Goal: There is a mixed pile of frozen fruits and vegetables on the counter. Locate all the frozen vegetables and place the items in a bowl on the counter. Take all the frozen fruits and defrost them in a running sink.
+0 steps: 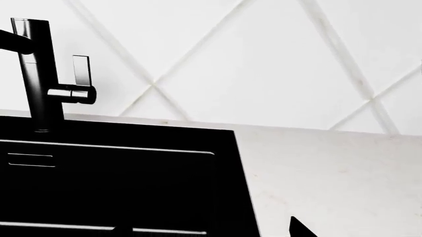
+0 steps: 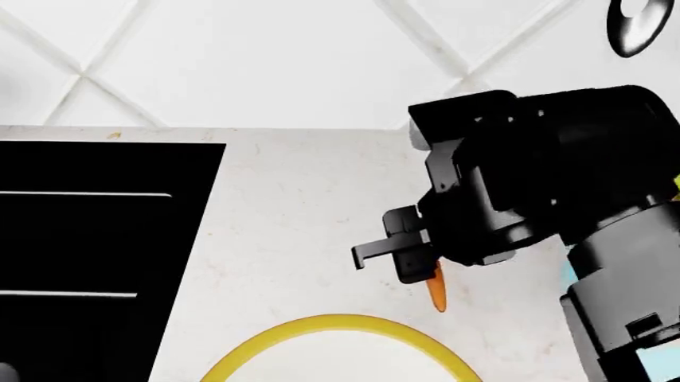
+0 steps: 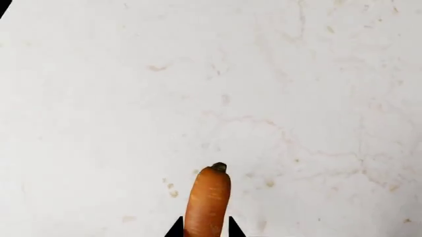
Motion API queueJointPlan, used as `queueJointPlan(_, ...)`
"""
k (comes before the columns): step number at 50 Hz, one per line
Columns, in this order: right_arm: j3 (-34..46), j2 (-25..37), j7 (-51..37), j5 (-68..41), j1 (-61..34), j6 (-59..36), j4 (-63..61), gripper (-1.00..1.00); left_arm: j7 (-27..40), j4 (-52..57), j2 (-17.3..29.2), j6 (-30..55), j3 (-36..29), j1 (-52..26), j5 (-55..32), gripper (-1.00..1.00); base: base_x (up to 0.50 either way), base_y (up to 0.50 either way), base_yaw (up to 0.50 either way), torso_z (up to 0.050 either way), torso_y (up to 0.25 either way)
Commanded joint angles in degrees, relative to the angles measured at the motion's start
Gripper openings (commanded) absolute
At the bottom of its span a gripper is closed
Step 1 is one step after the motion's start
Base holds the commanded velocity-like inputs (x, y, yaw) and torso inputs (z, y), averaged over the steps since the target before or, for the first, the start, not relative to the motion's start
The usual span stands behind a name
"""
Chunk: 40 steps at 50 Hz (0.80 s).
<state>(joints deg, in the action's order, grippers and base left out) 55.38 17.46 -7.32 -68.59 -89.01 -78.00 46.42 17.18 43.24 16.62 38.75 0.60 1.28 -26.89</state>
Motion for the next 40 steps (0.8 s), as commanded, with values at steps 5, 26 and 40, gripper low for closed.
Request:
queueJointPlan(5,-14.8,9.1,-20.4,-14.7,2.7,-4.9,-24.2,-1.00,0.4,-0.9,0.0,-0.1,-1.1,-0.8,0.2,1.00,0.00,0.00,0.00,0.000,0.000)
queueJointPlan(26,-14.1,14.6,-52.3,-58.2,4.2,-2.3,-46.7,-1.00,1.5,-0.3,0.3,0.2,-1.5,-1.7,-0.1,1.00,0.00,0.00,0.00,0.000,0.000)
queueJointPlan(40,-8.7,14.8,-56.1,-65.6,7.7,1.9,-53.0,-1.00,1.2,0.5,1.2,-1.0,-0.8,0.4,-0.5,1.00,0.00,0.00,0.00,0.000,0.000)
